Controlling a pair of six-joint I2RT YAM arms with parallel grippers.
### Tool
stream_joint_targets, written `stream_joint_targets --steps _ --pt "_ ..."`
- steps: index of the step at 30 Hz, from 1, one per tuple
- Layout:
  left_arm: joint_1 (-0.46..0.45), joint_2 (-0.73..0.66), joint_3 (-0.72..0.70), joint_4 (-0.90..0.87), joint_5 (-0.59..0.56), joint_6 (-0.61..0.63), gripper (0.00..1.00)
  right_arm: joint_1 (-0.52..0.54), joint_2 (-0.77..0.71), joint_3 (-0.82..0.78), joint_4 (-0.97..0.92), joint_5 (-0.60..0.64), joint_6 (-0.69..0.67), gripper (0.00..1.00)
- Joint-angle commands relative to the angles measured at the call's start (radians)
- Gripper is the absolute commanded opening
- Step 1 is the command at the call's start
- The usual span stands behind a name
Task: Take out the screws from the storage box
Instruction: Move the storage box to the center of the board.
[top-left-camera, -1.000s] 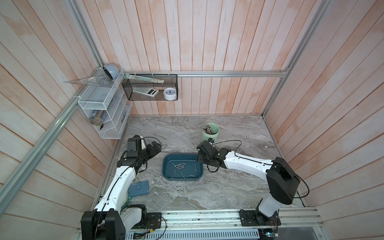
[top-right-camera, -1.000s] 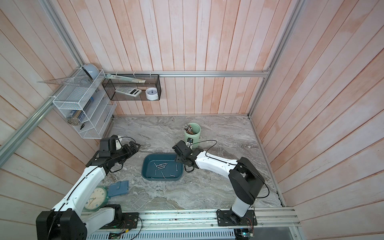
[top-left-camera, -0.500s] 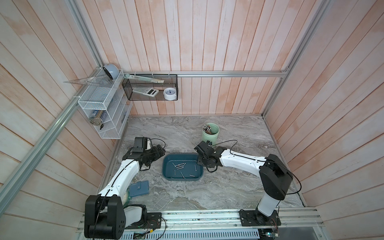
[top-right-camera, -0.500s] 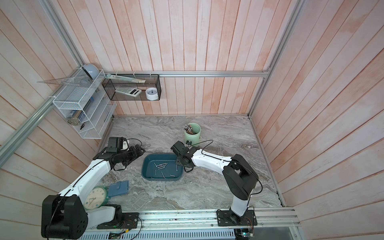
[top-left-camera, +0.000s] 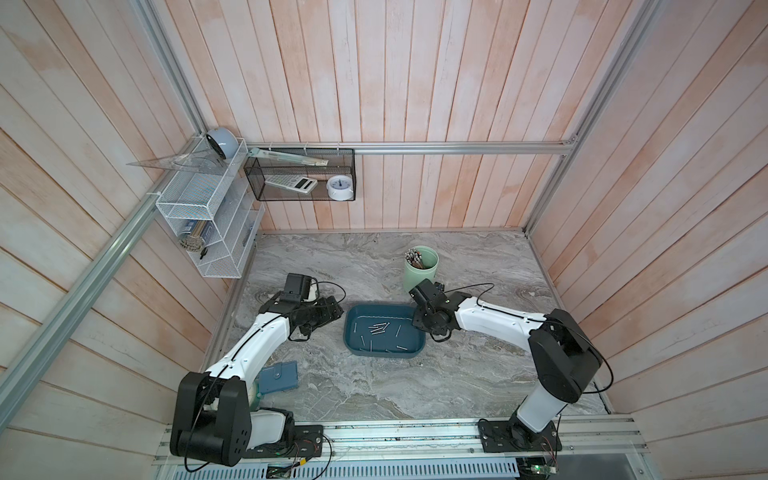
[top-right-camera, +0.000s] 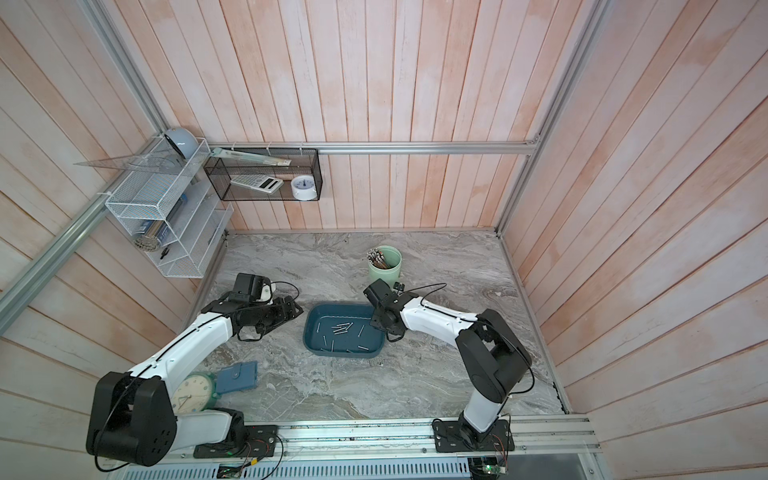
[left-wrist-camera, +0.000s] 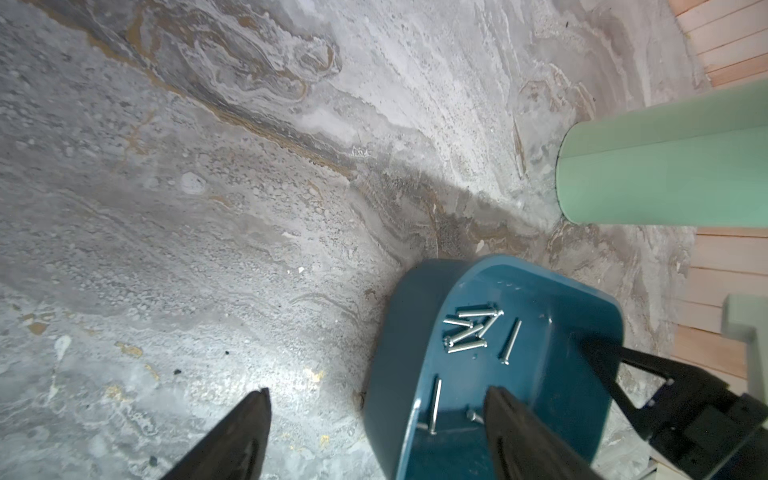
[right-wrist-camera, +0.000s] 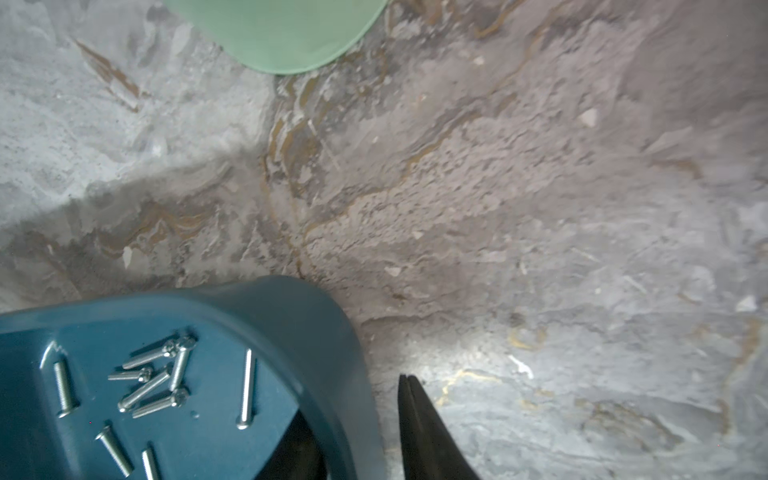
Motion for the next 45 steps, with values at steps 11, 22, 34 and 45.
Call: stream_joint_targets --steps 11,22,34,45 --pt "-0.103 0.048 0.044 -0.007 0.010 0.040 0.82 -0.143 -0.013 0.007 0.057 -0.097 -0.147 0.32" --pt "-0.175 0.015 0.111 0.033 -0.129 0.026 0.81 -0.146 -0.111 0.017 -0.006 -0.013 -0.199 0.35" --pt "-0.210 0.130 0.150 0.102 -0.060 -0.018 0.72 -0.058 -0.400 0.002 -0.073 0.015 -0.323 0.39" --pt "-0.206 0.138 0.155 0.101 -0.074 -0.057 0.72 0.132 0.024 0.279 -0.159 0.037 -0.301 0.35"
